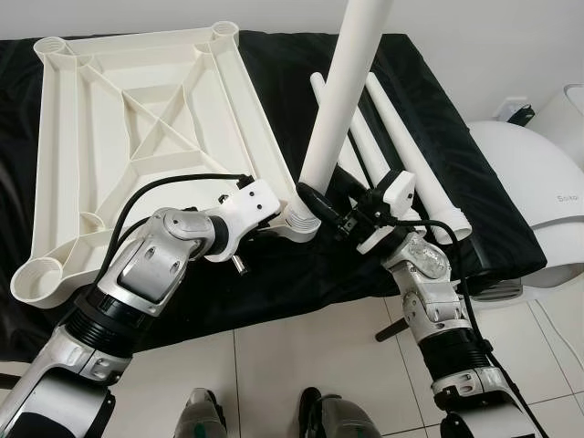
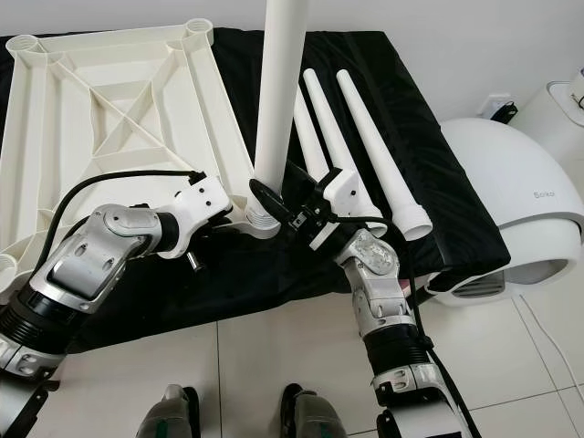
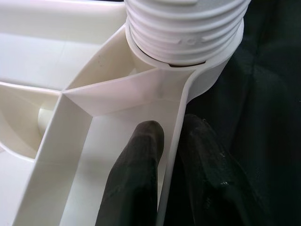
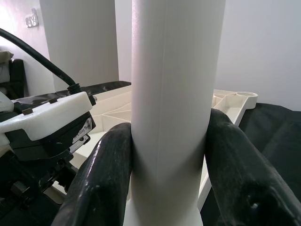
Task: Building children table
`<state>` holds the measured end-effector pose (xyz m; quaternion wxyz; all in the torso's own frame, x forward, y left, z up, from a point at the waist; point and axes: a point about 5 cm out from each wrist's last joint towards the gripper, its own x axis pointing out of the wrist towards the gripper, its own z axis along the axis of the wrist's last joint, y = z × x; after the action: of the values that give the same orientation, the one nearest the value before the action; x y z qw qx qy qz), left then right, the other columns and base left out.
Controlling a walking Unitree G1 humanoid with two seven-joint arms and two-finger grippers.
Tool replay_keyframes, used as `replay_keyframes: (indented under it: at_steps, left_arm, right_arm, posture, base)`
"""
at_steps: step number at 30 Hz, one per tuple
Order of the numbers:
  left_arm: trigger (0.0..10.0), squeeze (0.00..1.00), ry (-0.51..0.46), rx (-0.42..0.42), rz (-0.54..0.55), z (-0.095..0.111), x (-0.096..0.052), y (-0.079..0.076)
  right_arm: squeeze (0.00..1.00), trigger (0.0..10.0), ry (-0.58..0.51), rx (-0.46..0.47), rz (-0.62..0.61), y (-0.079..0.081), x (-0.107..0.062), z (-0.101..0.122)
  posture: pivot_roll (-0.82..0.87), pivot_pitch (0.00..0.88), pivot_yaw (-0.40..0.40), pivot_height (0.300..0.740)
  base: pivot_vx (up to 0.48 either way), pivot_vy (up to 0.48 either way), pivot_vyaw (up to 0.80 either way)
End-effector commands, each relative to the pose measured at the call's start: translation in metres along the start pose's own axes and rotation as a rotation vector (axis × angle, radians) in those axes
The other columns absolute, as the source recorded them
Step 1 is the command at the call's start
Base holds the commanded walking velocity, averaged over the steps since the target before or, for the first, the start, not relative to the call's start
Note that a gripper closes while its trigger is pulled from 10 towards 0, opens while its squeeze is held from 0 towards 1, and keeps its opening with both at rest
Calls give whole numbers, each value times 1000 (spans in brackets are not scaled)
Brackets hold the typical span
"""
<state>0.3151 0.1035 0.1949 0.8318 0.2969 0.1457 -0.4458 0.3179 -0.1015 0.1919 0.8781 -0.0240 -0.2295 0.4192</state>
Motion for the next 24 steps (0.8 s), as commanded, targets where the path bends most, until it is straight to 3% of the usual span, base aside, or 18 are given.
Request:
replay_keyframes:
  at_steps: [1,24]
  left_arm:
    - [10000,0,-12,12,10,4,-1,-1]
    - [10000,0,-14,17,11,5,-1,0]
  right_arm:
    - [0,10000,202,83,-38,8,-21,-38]
    - [0,10000,189,58,-105,14,-20,-34]
  posture:
    - [99,216,-58,740]
    - [97,210,-58,740]
  base:
    - [0,0,0]
    - [0,0,0]
